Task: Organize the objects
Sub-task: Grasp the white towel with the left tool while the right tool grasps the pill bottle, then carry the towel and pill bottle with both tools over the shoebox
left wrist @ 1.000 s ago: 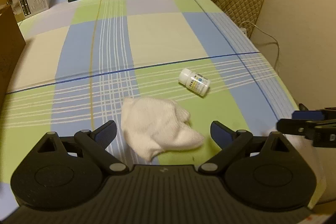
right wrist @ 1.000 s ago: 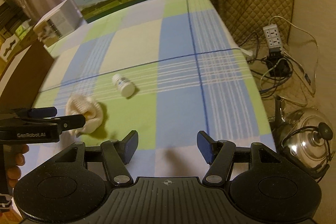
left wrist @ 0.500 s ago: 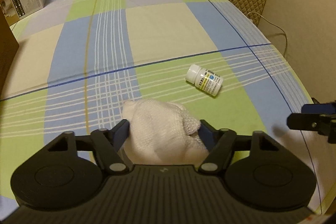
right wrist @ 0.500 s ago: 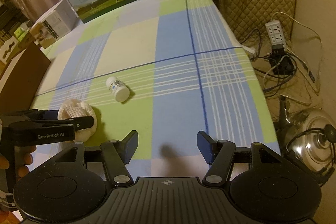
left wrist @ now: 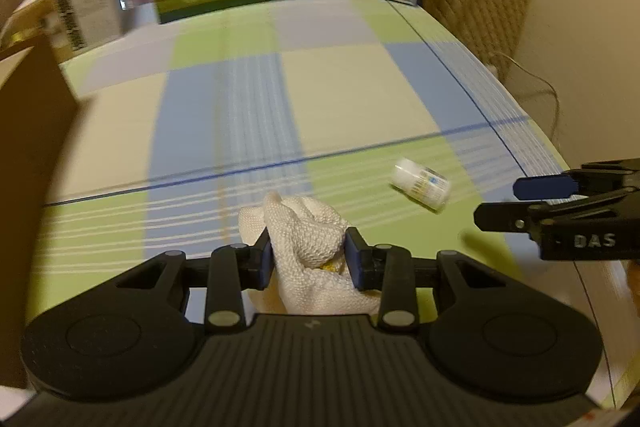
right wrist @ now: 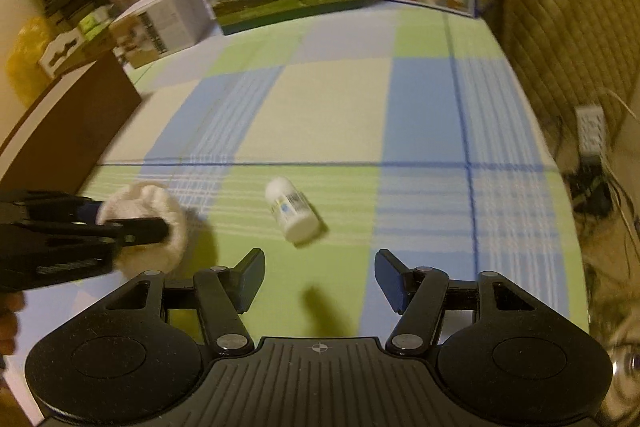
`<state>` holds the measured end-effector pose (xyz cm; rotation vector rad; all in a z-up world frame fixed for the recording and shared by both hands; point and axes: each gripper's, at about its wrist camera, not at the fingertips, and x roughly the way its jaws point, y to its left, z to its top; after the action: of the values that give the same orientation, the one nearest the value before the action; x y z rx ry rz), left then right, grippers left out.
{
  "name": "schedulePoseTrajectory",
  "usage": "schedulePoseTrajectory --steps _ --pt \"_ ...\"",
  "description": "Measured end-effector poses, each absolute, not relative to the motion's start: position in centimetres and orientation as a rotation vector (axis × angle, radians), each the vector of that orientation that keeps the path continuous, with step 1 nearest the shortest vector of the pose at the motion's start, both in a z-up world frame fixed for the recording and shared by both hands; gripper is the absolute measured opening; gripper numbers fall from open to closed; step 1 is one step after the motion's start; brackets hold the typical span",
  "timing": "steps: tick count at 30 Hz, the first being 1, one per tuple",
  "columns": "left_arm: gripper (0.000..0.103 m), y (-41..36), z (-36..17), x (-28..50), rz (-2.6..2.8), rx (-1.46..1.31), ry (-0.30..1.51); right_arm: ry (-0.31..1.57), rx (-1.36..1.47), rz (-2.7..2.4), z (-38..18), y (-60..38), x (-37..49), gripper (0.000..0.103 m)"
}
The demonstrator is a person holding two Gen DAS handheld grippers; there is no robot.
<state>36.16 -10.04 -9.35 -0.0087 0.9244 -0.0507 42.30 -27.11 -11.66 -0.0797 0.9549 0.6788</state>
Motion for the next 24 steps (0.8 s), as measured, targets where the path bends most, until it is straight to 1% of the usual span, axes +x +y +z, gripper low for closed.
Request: schedulePoseTrajectory --steps 4,6,13,15,20,24 --pt "0.031 -8.0 -8.2 35.3 0.009 -0.042 0.909 0.922 -0.146 0.732 -12.2 -25.1 43.4 0.055" --pt "0.031 -7.1 -7.8 34.7 0.035 -0.059 0.904 0.916 -0.191 0.746 -12.7 -24.0 43.9 0.048" --pt "0.031 -4.9 -7.1 32.9 0.1 -0.097 0.9 0.931 -0.276 0.781 -14.3 -21.5 44.9 0.035" --pt "0.031 -4.5 -7.0 32.6 0.109 -0.102 0.899 0.939 -0.298 0.781 -14.6 -21.1 44.9 0.024" --pt "0.031 -4.0 -6.7 32.0 0.112 -0.106 0.89 0.938 -0.306 0.777 -14.4 -20.7 44.1 0.023" --pt "0.031 -3.7 -6.2 31.6 0.1 -0.109 0.875 0.93 -0.286 0.784 -13.1 -20.5 42.9 0.023"
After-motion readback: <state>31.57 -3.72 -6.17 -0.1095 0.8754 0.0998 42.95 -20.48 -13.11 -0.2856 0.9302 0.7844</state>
